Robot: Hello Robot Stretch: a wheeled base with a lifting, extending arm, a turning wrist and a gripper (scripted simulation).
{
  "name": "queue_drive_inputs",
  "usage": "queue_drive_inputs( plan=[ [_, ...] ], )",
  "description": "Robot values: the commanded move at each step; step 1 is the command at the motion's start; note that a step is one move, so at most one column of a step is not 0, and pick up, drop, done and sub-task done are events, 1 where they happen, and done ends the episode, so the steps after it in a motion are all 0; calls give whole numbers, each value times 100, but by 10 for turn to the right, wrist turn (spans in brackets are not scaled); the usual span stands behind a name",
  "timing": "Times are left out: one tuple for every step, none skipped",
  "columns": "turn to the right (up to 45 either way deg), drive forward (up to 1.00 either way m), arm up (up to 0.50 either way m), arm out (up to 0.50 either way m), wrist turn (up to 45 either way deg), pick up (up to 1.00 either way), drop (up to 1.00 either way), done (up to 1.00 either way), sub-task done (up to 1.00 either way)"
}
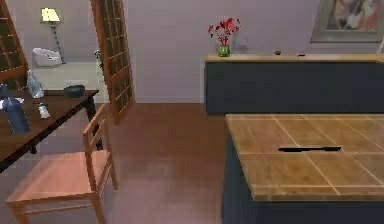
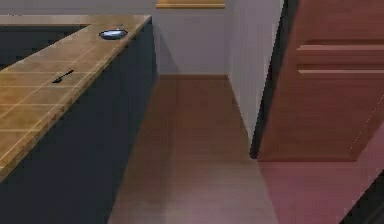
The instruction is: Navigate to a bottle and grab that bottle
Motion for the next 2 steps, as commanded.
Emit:
queue_drive_inputs(
  plan=[
    [-210,0,0,0,0,0,0,0,0],
    [0,80,0,0,0,0,0,0,0]
  ],
)
